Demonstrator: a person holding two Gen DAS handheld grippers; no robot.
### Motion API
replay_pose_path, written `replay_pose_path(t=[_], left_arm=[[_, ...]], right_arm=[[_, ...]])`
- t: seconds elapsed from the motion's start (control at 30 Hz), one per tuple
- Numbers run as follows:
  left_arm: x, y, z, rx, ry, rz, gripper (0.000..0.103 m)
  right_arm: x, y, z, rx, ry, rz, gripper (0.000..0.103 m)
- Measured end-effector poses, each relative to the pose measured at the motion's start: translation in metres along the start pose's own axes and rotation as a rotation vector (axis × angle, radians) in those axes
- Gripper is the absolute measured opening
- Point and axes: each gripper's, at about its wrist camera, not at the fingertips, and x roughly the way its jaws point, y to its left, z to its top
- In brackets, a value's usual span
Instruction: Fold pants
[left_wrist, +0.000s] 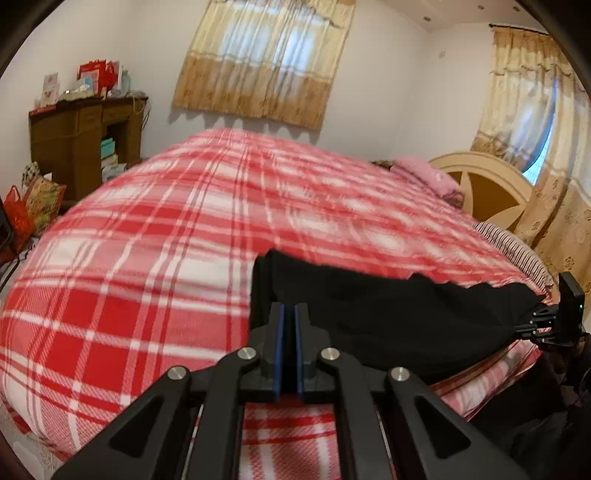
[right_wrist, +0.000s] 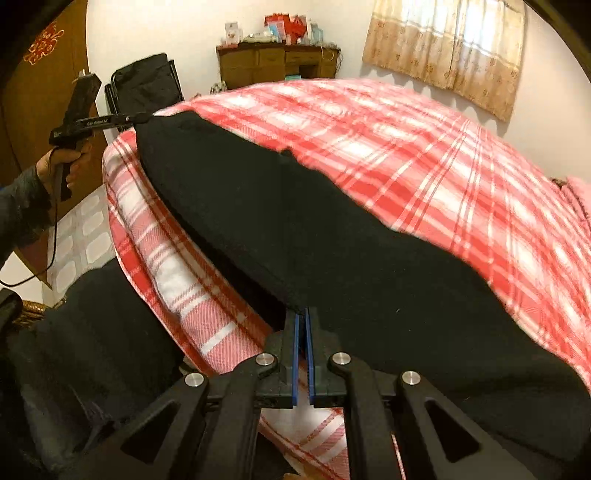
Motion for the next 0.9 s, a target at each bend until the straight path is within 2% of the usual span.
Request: replay_pose_path(t=[0.1, 0.23, 0.27, 0.33, 0.37, 0.4, 0.47, 0.5, 0.53, 0.57, 0.67, 0.9], left_arm=[[0.015, 0.007, -0.011, 0.008, 0.042, 0.062, 0.006], [0.011, 0.016, -0.015, -0.018, 0.039, 0.092, 0.006], [0.008, 0.017, -0.015, -0.019, 0.034, 0.104, 0.006], [0.001, 0.018, -0.013, -0.011, 0.027, 0.141, 0.006], [-0.004, 0.018, -0.011, -0.007, 0.013, 0.143, 0.008], [-0.01, 0.016, -0.009, -0.005, -0.007, 0.154, 0.014], [-0.017, 0.011, -0.004, 0.002, -0.033, 0.176, 0.037], [-0.02, 0.006, -0.001, 0.007, -0.053, 0.177, 0.058], [-0.025, -0.003, 0.001, 0.014, -0.08, 0.171, 0.071], [-0.026, -0.012, 0.003, 0.026, -0.099, 0.149, 0.073], [-0.011, -0.044, 0.008, 0.079, -0.077, 0.072, 0.074], [0.055, -0.176, 0.009, 0.322, 0.05, -0.149, 0.074]], right_arm=[[0.025, 0.003, -0.01, -0.01, 0.058, -0.02, 0.003], [0.024, -0.004, -0.012, 0.018, 0.047, 0.01, 0.006], [0.022, -0.007, -0.012, 0.03, 0.047, 0.018, 0.01], [0.017, -0.012, -0.014, 0.039, 0.051, 0.01, 0.027], [0.014, -0.013, -0.014, 0.036, 0.049, 0.001, 0.04], [0.008, -0.016, -0.016, 0.039, 0.04, -0.004, 0.043], [-0.002, -0.021, -0.02, 0.067, 0.029, -0.007, 0.043], [-0.005, -0.024, -0.021, 0.078, 0.025, -0.011, 0.043], [-0.009, -0.027, -0.024, 0.097, 0.018, -0.019, 0.043], [-0.013, -0.031, -0.027, 0.113, 0.011, -0.03, 0.043], [-0.025, -0.043, -0.037, 0.165, -0.005, -0.073, 0.043], [-0.071, -0.094, -0.075, 0.363, -0.074, -0.191, 0.043]])
